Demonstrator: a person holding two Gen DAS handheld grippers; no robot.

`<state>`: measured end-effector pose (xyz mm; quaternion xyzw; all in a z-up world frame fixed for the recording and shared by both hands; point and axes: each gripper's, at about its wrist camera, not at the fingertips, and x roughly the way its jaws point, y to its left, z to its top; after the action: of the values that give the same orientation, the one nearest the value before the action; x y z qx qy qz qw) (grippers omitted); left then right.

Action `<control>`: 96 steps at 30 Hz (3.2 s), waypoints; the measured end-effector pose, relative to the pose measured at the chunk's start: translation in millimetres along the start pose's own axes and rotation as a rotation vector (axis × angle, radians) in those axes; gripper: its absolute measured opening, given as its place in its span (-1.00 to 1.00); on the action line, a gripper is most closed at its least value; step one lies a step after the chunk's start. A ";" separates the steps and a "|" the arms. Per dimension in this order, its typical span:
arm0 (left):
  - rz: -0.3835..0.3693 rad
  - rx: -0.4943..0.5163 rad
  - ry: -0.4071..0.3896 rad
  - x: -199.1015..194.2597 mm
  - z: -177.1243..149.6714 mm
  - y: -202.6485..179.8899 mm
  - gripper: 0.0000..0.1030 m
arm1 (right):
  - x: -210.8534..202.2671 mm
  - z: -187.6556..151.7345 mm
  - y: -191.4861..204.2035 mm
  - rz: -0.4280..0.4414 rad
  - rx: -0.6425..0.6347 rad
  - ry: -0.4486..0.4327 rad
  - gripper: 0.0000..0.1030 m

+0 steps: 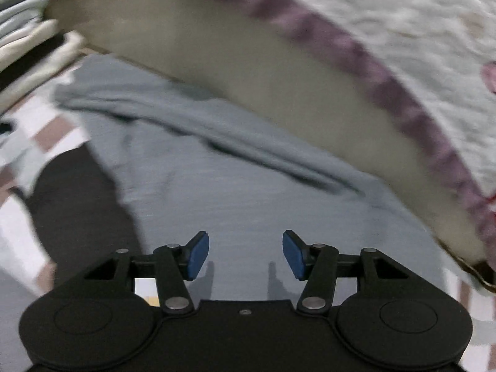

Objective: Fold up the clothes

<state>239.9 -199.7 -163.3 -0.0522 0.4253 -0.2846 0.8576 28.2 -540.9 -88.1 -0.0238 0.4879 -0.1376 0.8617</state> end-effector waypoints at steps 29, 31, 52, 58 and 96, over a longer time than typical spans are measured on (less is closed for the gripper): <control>-0.124 0.045 0.091 -7.1 9.8 25.1 0.43 | 114.5 108.2 124.8 0.100 -0.007 -0.083 -0.91; -0.143 0.002 0.063 -15.0 16.4 35.6 0.43 | 87.6 107.6 122.2 0.169 0.037 -0.138 -0.89; -0.095 0.263 0.075 -45.1 31.2 13.4 0.52 | -1.0 8.8 120.4 0.607 0.025 0.055 -0.32; -0.297 0.442 0.152 -52.2 18.8 -3.7 0.70 | 2.3 16.8 47.6 0.329 0.162 -0.038 -0.21; -0.203 0.525 -0.182 -79.7 12.6 -26.5 -0.87 | 12.6 35.8 176.2 0.116 -0.375 -0.252 0.08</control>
<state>199.7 -181.3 -90.7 0.1037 0.2511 -0.4635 0.8434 102.4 -378.2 -110.7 -0.1723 0.3939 0.0090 0.9028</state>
